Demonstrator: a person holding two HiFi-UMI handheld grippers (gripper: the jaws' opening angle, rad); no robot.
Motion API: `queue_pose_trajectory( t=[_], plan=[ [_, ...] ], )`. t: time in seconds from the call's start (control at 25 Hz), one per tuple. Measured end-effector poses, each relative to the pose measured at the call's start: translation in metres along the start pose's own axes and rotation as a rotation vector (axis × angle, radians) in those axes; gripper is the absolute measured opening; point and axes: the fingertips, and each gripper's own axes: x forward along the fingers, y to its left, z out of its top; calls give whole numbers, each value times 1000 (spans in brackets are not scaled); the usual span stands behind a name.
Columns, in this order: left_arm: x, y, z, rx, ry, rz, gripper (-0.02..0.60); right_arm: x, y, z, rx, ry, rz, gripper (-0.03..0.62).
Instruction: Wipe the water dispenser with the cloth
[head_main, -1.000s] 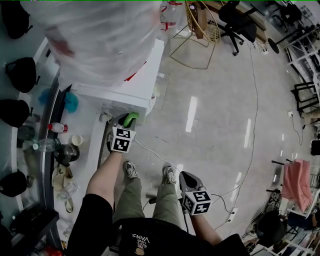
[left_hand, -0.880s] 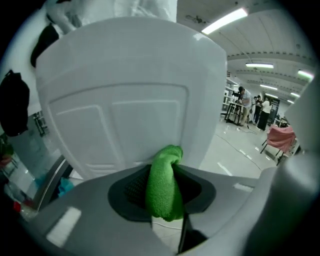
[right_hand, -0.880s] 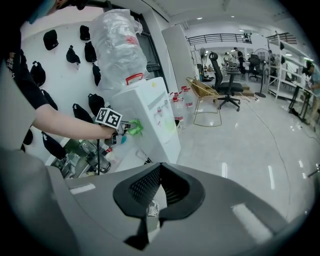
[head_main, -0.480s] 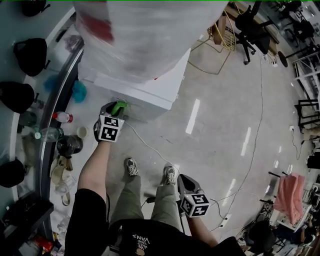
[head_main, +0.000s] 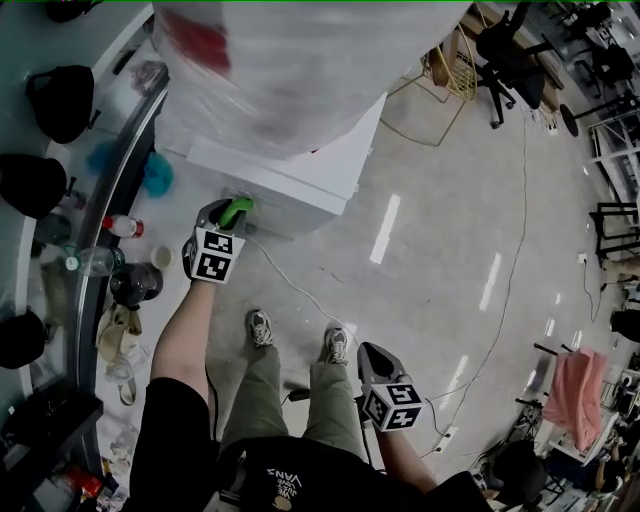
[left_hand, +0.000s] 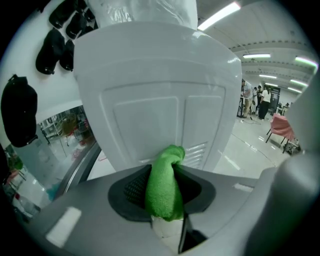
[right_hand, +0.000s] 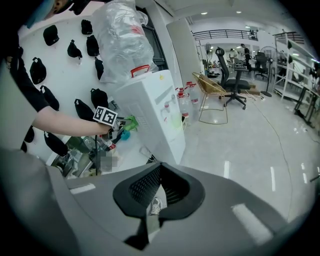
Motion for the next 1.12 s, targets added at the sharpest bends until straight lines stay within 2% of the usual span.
queue_pose_trajectory(
  t=[0.2,0.36,0.6,0.88,1.0,1.12],
  plan=[
    [-8,-12,-6,-38,13,28,110,-8,-15,-5,3,-3,5,5],
    [-12,-38,-13,-59,24,28,111,-11,-24,-8,-2,-2,31,5],
    [-6,-114,-13,-71,25,-48,112,-21,-47,-11,-38,15,56,5],
    [18,-183,4,-65,3,-127,112,-35,-85,-21,-41,32,23,5],
    [28,-186,11,-82,-6,-116,112,-37,-93,-26,-33,37,15,5],
    [33,-172,14,-110,-9,-81,112,-36,-94,-29,-25,41,9,5]
  ],
)
